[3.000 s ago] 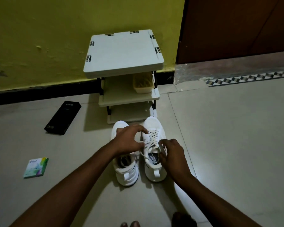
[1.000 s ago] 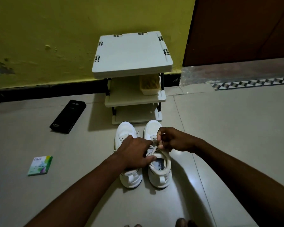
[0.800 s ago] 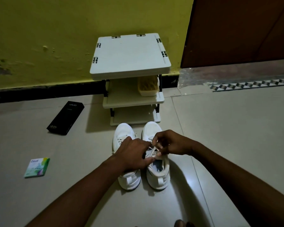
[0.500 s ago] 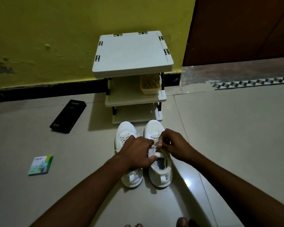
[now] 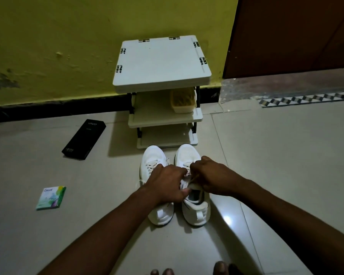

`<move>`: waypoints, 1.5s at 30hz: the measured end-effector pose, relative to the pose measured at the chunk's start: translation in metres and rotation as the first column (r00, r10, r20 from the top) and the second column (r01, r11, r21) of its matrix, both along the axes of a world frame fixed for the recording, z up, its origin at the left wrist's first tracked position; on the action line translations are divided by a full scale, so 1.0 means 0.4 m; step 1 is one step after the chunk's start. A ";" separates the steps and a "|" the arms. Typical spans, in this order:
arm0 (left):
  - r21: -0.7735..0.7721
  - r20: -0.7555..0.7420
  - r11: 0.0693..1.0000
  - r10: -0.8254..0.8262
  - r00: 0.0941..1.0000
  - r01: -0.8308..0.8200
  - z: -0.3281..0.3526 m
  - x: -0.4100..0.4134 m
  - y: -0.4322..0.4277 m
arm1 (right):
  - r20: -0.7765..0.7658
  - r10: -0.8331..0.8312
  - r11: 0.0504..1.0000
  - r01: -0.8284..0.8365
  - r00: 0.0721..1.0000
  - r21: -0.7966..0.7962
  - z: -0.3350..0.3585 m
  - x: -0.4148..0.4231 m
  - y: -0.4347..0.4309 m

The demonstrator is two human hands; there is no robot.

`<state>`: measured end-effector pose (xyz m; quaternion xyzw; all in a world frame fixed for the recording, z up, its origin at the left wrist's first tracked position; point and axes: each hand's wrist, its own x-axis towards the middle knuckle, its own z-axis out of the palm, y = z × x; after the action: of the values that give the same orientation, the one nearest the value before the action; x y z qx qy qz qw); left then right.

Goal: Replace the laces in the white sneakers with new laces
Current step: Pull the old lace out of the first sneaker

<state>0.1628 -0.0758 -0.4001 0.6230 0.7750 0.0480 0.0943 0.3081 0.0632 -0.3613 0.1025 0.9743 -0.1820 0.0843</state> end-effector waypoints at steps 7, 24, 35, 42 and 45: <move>-0.011 -0.003 1.000 0.023 1.000 -0.023 0.005 0.010 0.000 | 0.108 -0.615 0.340 0.385 0.782 -0.858 -0.038 0.008 0.005; -0.065 -0.033 0.997 0.030 0.999 -0.032 0.027 0.026 0.011 | 0.238 -0.864 -0.125 0.268 0.444 -0.955 -0.055 0.003 -0.045; -0.095 -0.014 0.995 0.041 0.999 -0.042 0.023 0.024 0.016 | -0.076 0.115 0.989 -0.121 0.990 -0.082 -0.017 -0.024 0.034; -0.105 -0.024 0.994 0.041 0.999 -0.044 0.022 0.028 0.020 | 0.069 0.235 0.969 -0.240 0.969 0.061 0.017 -0.015 0.032; -0.114 -0.035 0.992 0.053 0.998 -0.056 0.027 0.029 0.017 | -0.119 0.085 0.996 -0.086 0.989 -0.005 0.002 -0.019 0.052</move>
<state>0.1743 -0.0689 -0.3892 0.5959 0.7946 -0.0041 0.1161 0.3006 0.0842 -0.3607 0.0493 0.9802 -0.1889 0.0342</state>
